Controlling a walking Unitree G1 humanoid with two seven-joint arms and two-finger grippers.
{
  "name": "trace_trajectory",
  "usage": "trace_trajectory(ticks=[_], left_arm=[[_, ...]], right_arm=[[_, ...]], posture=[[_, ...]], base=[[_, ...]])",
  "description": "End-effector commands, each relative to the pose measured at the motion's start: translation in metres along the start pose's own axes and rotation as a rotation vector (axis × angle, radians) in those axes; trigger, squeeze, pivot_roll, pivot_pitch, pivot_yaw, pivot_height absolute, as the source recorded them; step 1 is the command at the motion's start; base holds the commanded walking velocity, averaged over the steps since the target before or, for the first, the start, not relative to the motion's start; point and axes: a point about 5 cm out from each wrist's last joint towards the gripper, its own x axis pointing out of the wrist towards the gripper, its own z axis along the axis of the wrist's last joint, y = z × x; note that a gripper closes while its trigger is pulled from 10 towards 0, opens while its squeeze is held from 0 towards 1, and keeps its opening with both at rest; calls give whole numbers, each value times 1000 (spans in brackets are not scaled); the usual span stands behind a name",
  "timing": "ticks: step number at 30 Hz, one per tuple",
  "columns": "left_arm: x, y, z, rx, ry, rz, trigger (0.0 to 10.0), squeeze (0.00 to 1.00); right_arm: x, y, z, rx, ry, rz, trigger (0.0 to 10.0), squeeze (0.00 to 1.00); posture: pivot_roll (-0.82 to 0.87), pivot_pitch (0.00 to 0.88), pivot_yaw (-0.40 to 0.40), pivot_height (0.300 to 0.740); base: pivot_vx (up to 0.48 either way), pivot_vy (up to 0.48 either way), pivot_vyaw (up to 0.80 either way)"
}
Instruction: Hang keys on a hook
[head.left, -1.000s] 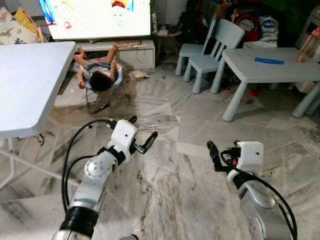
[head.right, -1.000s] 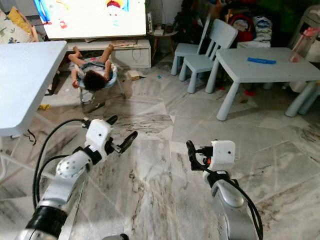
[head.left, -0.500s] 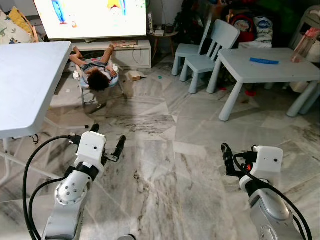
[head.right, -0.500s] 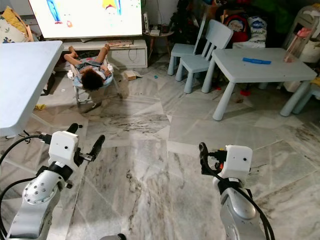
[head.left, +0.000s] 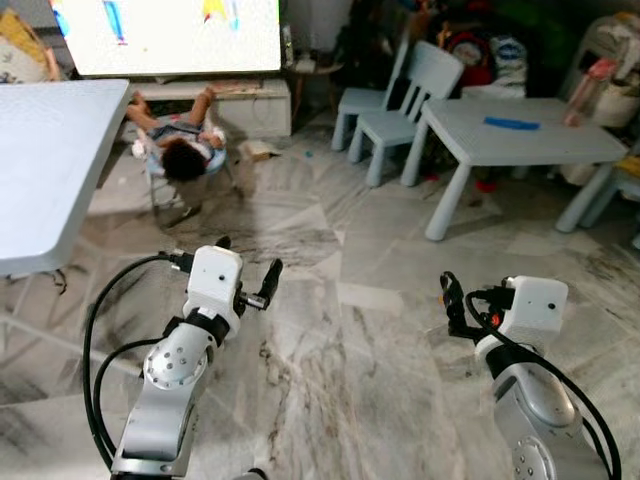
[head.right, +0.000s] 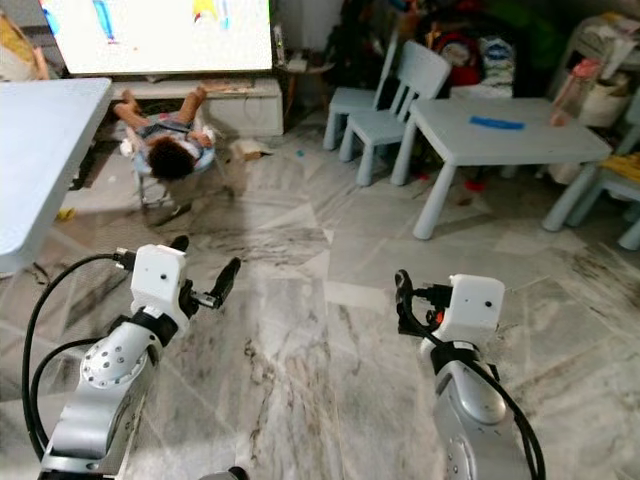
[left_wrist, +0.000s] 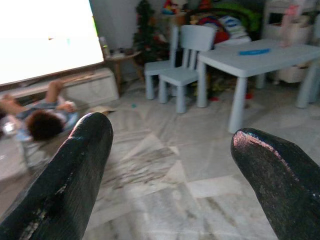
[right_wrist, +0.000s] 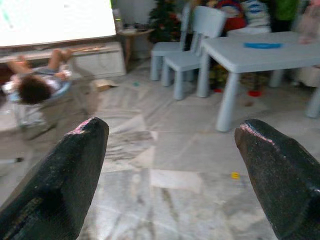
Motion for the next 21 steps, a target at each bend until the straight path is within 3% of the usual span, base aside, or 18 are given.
trace_trajectory(ticks=[1,6,13,21], left_arm=[[4,-1,1,14,1,10,10000,0],[7,-8,4,15,-3,-12,10000,0],[10,-8,4,-52,19,13,10000,0],[10,-11,1,-33,42,3,10000,0]], right_arm=[[0,1,8,3,-26,4,10000,0],[2,4,12,4,-38,10,10000,0],[6,3,16,5,-50,11,10000,0],[8,0,18,3,-57,4,10000,0]], posture=[[72,0,-21,740],[68,0,-18,740],[68,0,-23,740],[71,0,-29,740]], base=[[0,0,800],[0,0,800],[0,0,800],[0,0,800]])
